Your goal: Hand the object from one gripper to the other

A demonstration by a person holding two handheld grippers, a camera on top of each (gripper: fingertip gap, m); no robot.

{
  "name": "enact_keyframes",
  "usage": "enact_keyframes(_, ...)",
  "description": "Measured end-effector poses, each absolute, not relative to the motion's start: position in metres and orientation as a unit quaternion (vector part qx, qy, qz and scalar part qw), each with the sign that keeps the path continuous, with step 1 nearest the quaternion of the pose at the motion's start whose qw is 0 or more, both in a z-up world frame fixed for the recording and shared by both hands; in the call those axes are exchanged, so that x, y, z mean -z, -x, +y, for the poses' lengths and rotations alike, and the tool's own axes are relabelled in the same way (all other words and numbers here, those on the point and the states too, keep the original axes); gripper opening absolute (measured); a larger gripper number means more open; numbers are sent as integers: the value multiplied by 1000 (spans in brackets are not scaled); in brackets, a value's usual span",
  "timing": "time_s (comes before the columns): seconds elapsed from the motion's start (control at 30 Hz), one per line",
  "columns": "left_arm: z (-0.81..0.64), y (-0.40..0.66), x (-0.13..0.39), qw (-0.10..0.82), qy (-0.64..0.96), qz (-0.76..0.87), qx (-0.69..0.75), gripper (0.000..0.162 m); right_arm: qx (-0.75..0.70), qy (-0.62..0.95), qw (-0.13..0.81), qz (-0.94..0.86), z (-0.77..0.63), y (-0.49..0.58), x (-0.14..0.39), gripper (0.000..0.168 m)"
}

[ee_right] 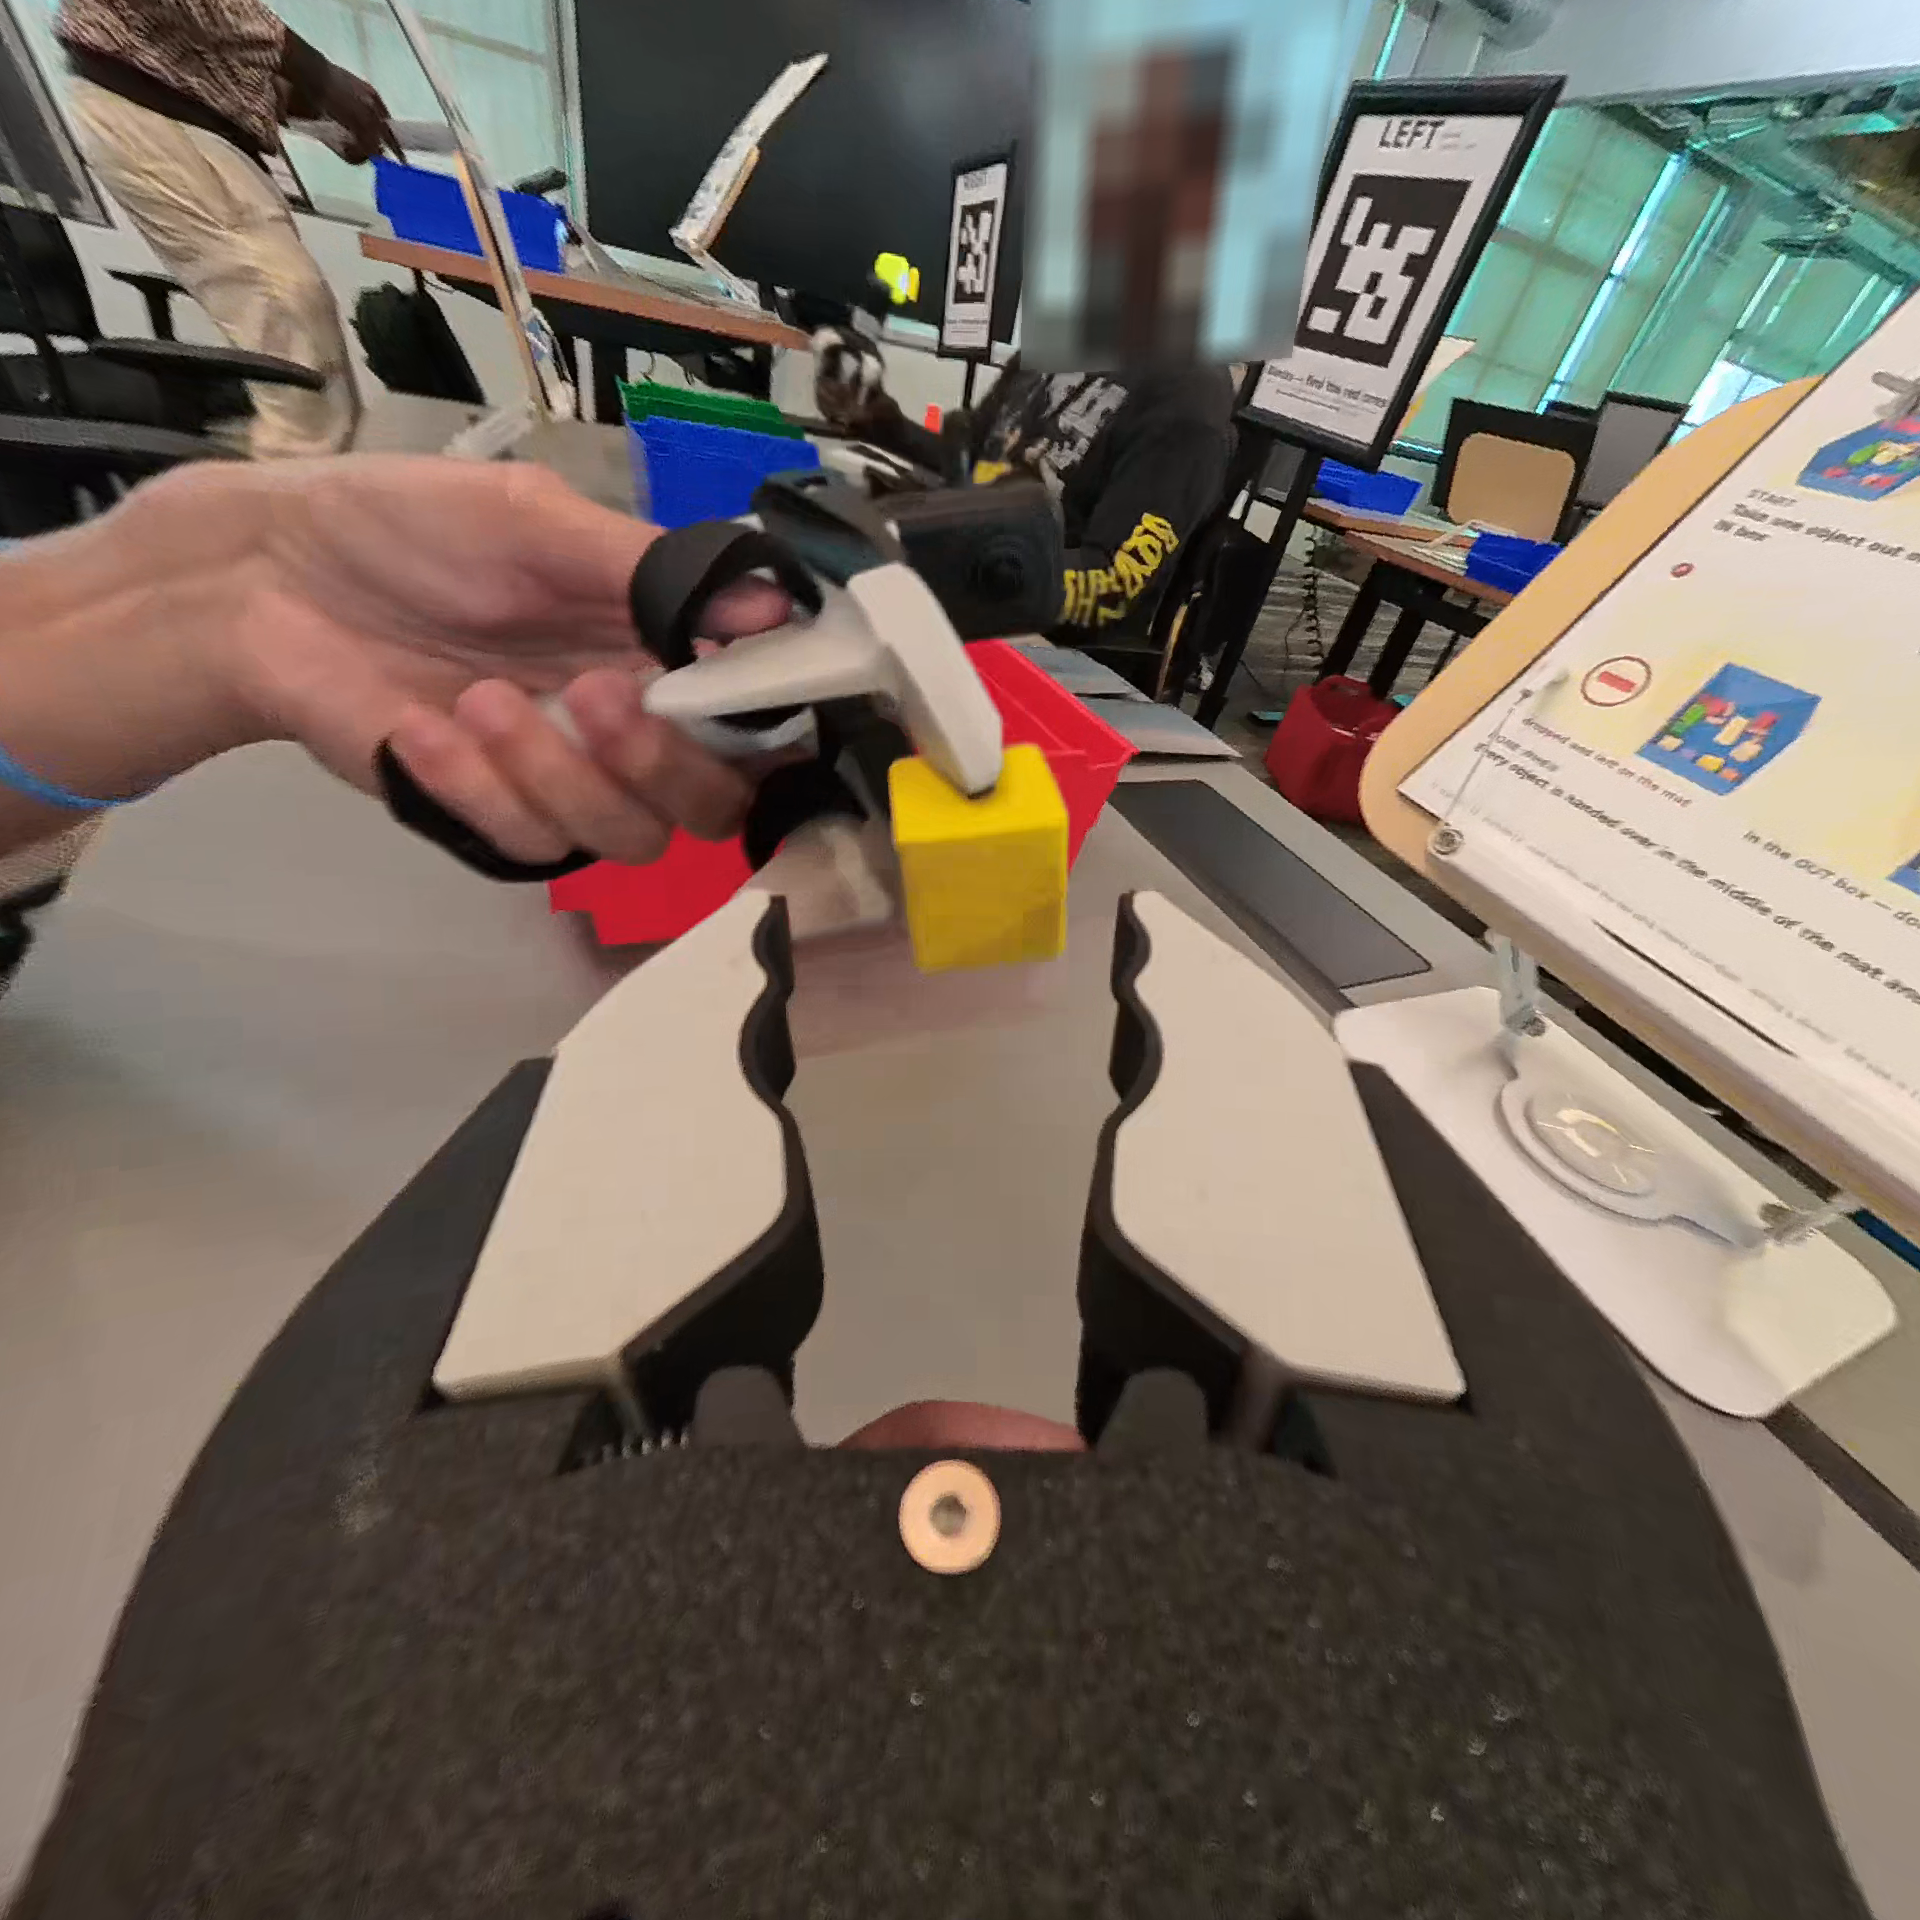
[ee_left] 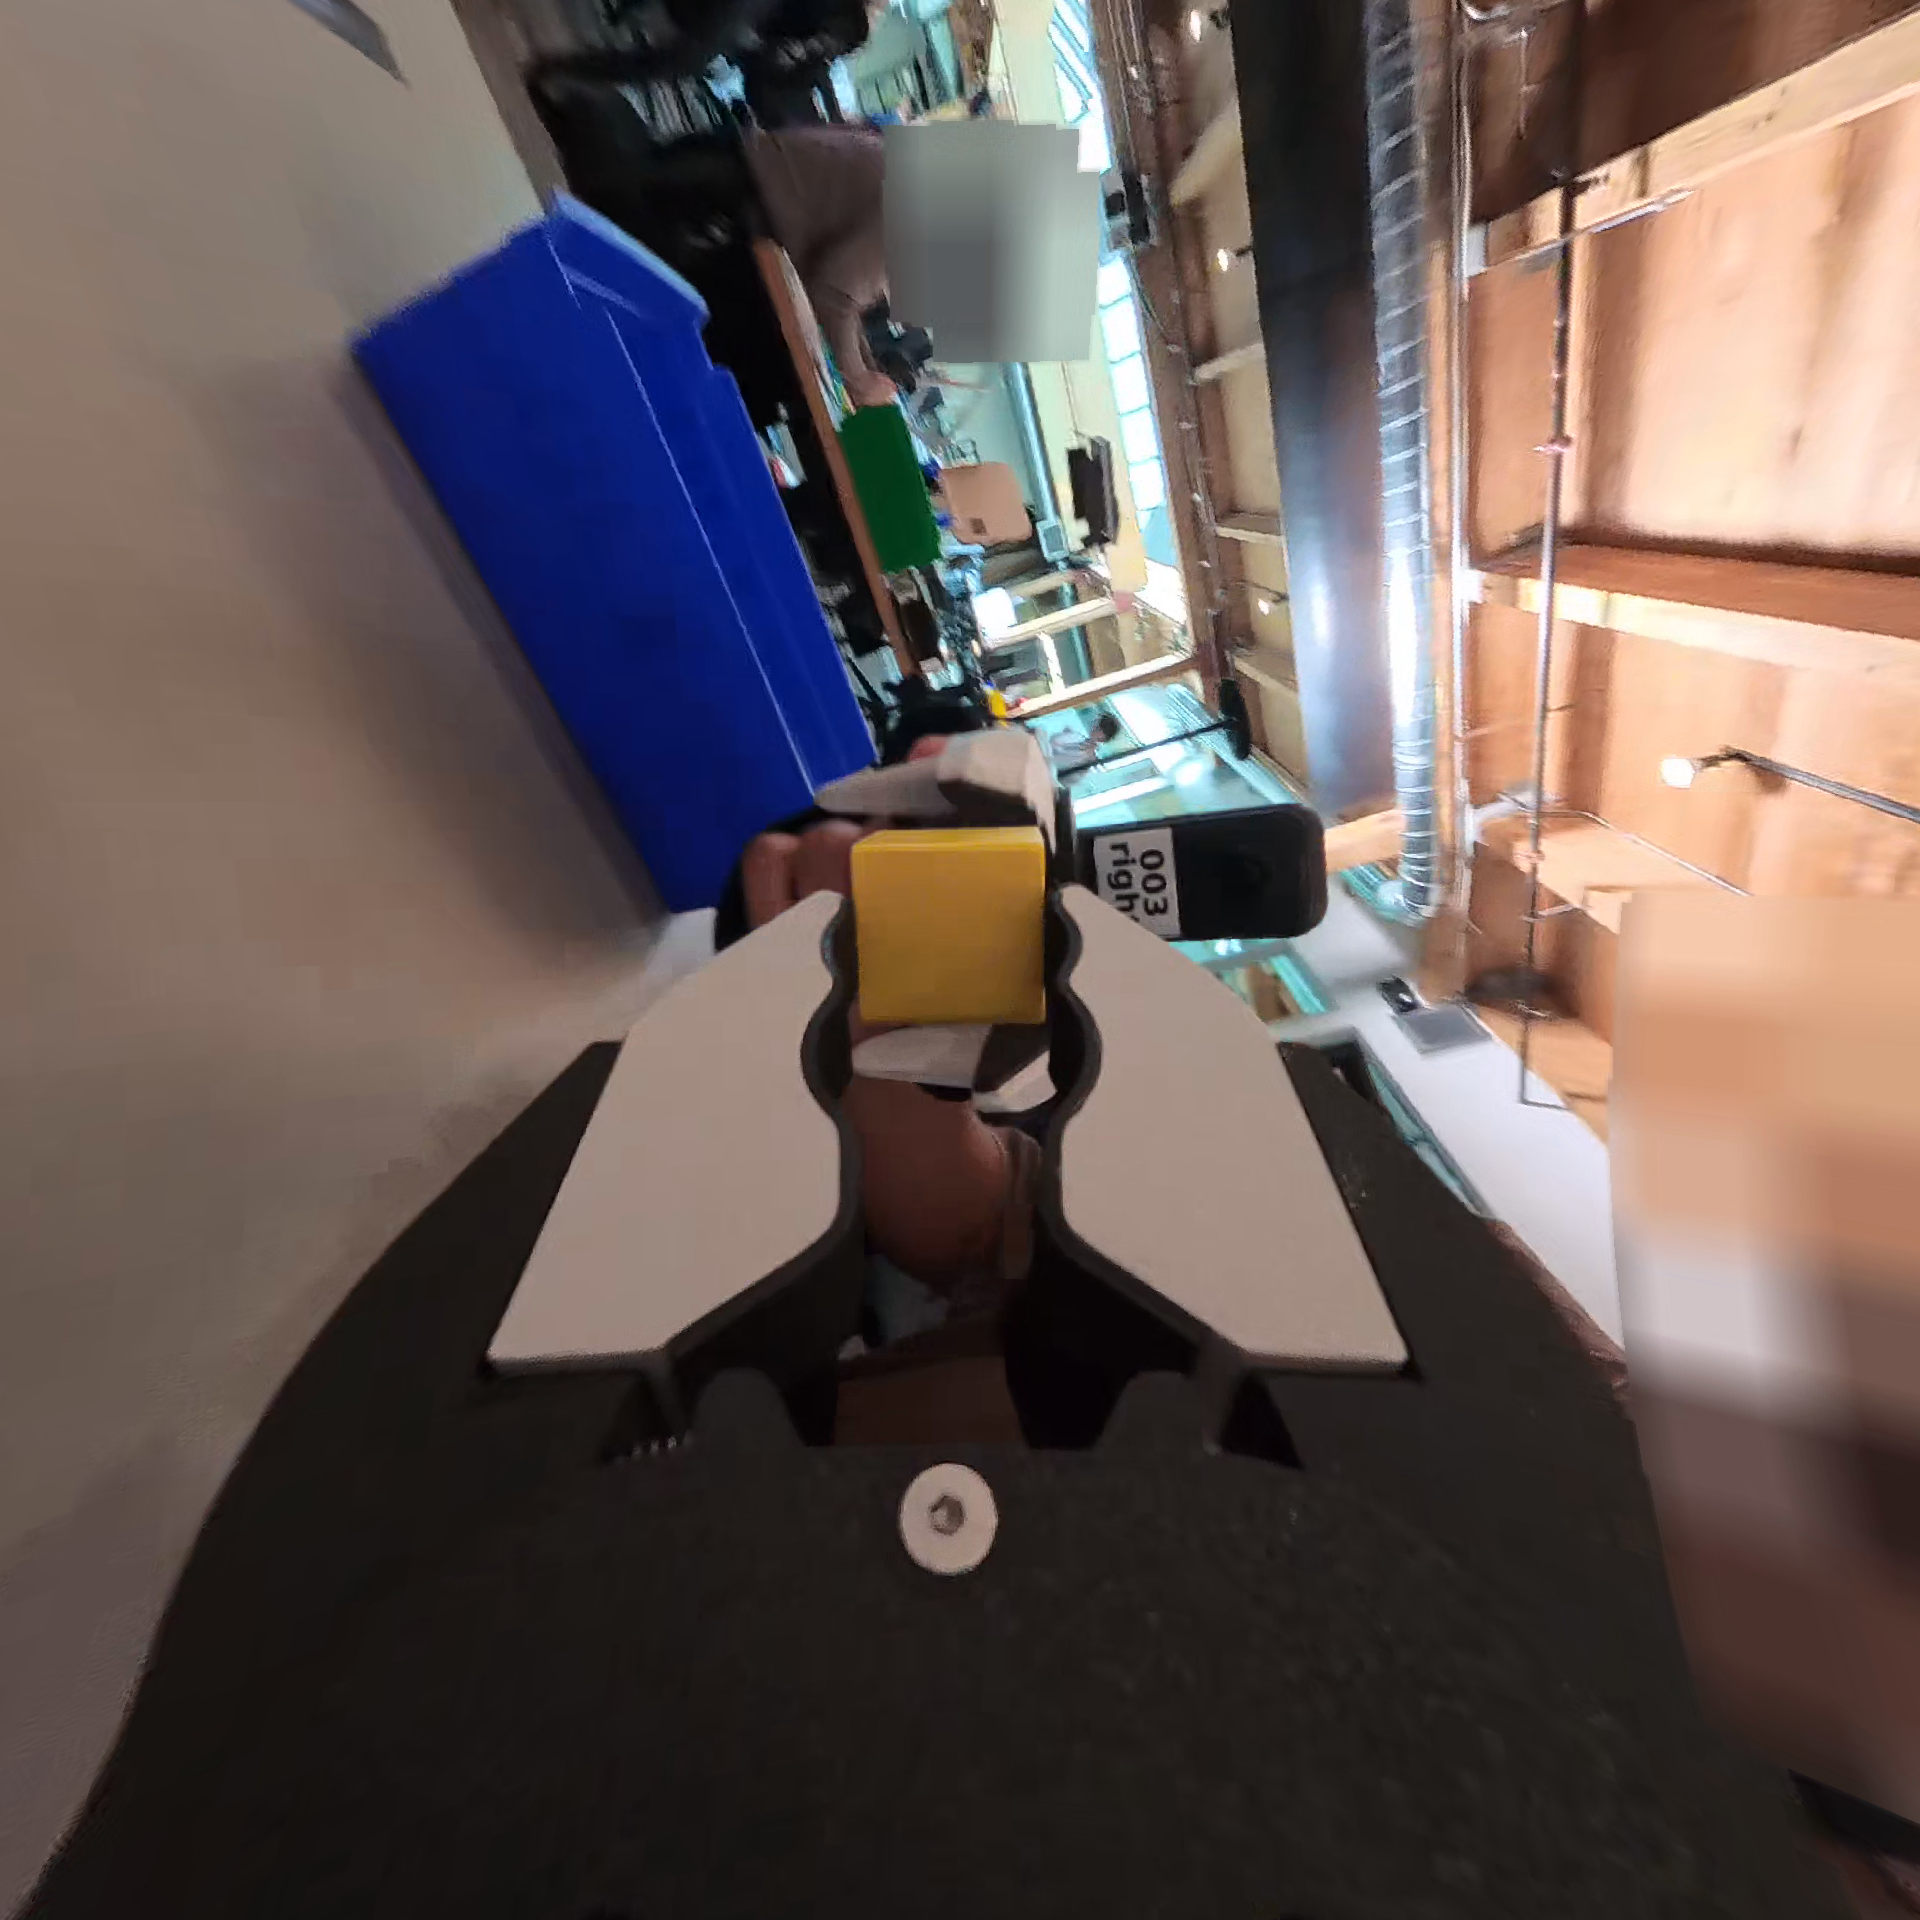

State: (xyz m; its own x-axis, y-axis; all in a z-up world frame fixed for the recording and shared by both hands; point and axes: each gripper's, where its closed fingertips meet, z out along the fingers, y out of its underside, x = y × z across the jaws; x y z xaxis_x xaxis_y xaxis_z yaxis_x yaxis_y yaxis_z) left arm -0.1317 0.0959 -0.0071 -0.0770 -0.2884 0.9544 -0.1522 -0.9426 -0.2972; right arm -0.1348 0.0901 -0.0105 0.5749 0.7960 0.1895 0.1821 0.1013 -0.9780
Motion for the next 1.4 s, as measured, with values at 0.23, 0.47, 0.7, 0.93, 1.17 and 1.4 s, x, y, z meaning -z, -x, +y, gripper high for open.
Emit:
enact_keyframes(0.23,68,107,4,-3,642,162,749,34,-231,633,630,-386,80,115,16,32)
enact_keyframes(0.47,47,131,24,97,679,255,682,62,-178,670,654,-303,65,25,-32,32)
enact_keyframes(0.7,45,188,92,307,766,327,461,56,39,895,403,-186,38,-185,23,32)
enact_keyframes(0.93,38,207,118,376,771,335,390,55,32,981,31,-187,-27,-241,146,32)
enact_keyframes(1.17,31,200,115,367,761,349,405,53,62,978,-88,-179,-32,-252,175,32)
enact_keyframes(1.4,34,208,114,407,754,376,352,48,81,974,-109,-181,-33,-256,180,33)
